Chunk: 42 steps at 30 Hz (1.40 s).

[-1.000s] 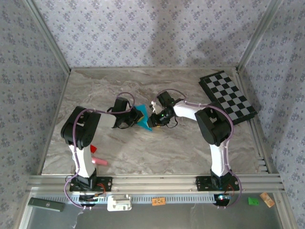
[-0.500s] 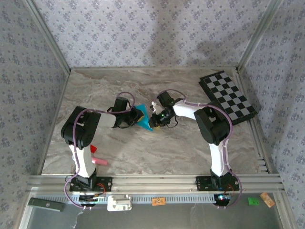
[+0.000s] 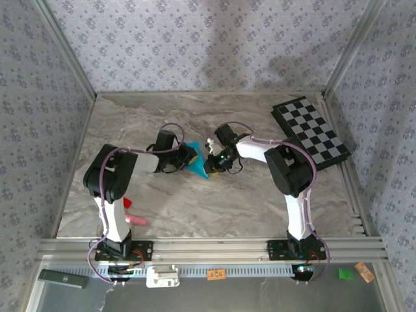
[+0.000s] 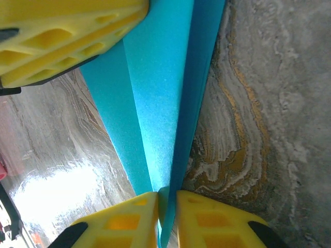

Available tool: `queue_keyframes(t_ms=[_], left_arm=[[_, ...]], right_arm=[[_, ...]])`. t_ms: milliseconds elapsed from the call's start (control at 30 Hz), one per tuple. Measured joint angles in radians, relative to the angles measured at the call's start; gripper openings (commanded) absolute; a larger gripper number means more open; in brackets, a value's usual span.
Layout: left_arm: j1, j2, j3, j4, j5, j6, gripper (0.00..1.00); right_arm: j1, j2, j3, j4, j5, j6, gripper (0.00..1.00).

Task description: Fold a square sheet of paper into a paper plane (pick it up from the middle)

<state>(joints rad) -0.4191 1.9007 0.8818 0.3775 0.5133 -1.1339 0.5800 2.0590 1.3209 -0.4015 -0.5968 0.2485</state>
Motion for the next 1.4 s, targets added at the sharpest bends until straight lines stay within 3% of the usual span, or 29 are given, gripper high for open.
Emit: queue_keyframes(t_ms=[933,1400], left_arm=[[0.0,0.035,0.039,-0.017,0.026,0.026,0.16],[0.0,0.04,0.047,-0.046,0.025,0.039,0.16]], right_arm=[[-0.005,0.01,0.012,-0.015,-0.003,-0.003,0.16],[-0.006,-0.009,0.003,-0.014,-0.028,0.014,0.25]])
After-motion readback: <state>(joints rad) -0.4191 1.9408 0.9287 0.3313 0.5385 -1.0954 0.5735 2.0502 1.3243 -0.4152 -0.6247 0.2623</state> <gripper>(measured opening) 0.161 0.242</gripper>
